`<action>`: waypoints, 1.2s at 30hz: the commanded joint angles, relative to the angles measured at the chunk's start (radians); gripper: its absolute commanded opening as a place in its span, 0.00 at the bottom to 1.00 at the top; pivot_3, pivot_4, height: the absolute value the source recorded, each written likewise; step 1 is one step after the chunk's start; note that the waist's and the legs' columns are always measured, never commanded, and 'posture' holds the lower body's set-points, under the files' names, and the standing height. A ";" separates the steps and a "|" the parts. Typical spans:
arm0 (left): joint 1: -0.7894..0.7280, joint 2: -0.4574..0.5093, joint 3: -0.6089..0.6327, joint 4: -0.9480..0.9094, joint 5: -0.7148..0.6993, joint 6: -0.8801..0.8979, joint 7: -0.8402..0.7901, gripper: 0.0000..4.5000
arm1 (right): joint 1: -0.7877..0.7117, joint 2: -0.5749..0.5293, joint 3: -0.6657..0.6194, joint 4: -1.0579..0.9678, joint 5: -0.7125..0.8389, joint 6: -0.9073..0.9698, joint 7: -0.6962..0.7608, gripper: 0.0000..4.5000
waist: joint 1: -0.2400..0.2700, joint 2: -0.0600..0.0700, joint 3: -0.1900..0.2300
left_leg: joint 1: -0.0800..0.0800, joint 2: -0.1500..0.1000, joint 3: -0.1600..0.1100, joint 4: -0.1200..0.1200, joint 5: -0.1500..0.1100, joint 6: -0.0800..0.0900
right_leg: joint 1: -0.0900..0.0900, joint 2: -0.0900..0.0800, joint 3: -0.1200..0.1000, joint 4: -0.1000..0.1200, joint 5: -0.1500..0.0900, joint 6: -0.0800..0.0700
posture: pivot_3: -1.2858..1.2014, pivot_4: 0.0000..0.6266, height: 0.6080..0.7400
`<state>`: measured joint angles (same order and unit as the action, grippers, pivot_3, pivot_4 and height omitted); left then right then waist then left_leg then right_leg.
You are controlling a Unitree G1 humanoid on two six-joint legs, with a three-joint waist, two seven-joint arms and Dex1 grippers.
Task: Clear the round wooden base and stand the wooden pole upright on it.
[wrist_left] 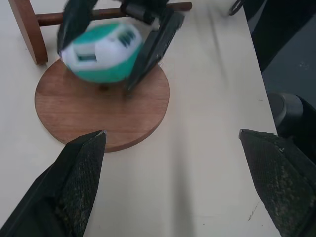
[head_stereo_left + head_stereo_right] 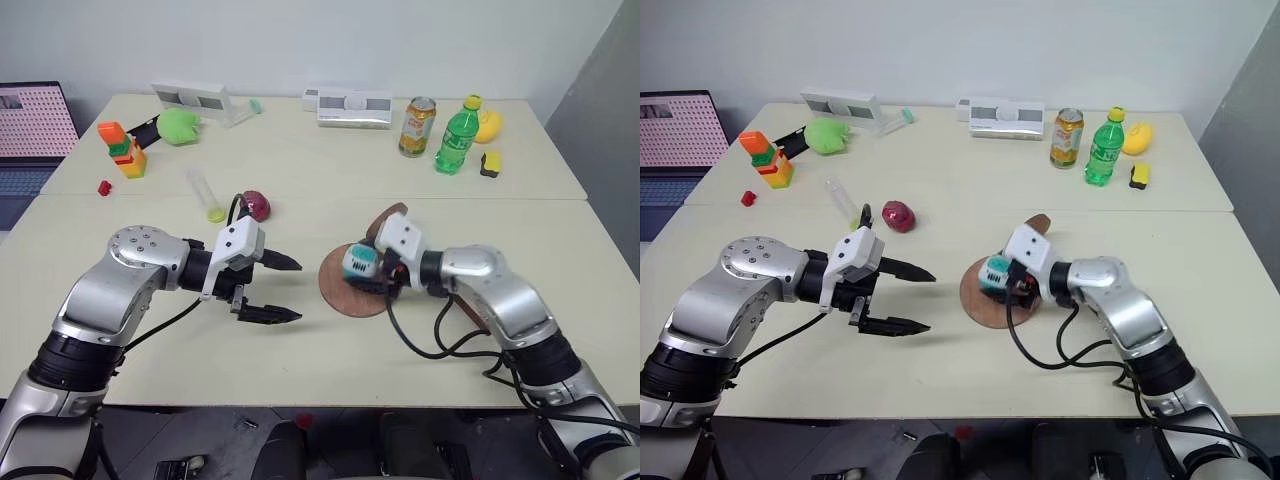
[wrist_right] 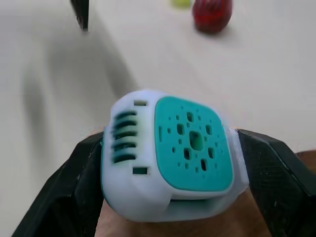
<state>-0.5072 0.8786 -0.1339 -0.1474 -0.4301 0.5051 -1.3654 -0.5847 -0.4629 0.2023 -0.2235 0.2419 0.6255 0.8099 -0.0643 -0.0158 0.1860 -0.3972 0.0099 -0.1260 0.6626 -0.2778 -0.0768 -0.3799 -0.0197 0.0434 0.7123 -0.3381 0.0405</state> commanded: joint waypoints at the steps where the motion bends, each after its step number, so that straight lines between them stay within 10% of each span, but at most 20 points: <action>1: -0.005 0.014 0.038 -0.012 -0.016 0.002 0.001 1.00 | -0.061 -0.063 -0.240 -0.042 0.092 0.061 -0.050 0.80 | 0.002 0.000 0.000 | 0.000 0.000 0.000 0.000 0.000 0.000 | 0.000 0.000 0.000 0.000 0.000 0.000 | 0.52 0.24 1.00; 17: -0.023 -0.002 0.038 -0.011 -0.014 0.014 0.011 1.00 | -0.327 -0.126 -0.178 1.127 -0.309 -0.485 -0.396 0.80 | -0.034 0.000 0.000 | 0.000 0.001 0.008 -0.002 0.001 -0.002 | -0.004 0.000 0.007 0.002 0.000 0.000 | 0.52 0.24 1.00; 19: -0.017 0.001 0.041 -0.018 -0.017 0.019 0.012 1.00 | -0.343 -0.118 -0.193 1.160 -0.293 -0.490 -0.369 0.96 | -0.040 0.000 0.000 | -0.001 0.001 0.009 -0.002 0.001 -0.002 | -0.005 0.000 0.008 0.001 0.000 0.000 | 0.52 0.24 1.00; 29: -0.012 0.000 0.039 -0.017 -0.017 0.020 0.012 1.00 | -0.250 -0.220 -0.257 0.811 -0.202 -0.359 -0.197 1.00 | -0.039 0.000 0.000 | -0.001 0.000 0.010 -0.001 0.001 -0.002 | -0.005 -0.001 0.009 0.002 0.000 0.000 | 0.52 0.24 1.00; 36: -0.037 0.007 0.032 0.002 -0.014 0.016 -0.014 1.00 | -0.135 -0.339 -0.180 0.202 0.067 0.220 0.083 1.00 | -0.029 0.001 0.000 | -0.001 0.001 0.009 -0.001 0.000 0.000 | -0.005 0.000 0.009 0.002 0.000 0.000 | 0.52 0.24 1.00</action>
<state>-0.5214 0.8743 -0.1189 -0.1431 -0.4381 0.5332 -1.3666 -0.6992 -0.7746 -0.0425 0.1194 0.2535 0.6357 0.8457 -0.0930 -0.0151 0.1862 -0.3974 0.0113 -0.1163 0.6619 -0.2782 -0.0759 -0.3850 -0.0194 0.0528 0.7151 -0.3381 0.0404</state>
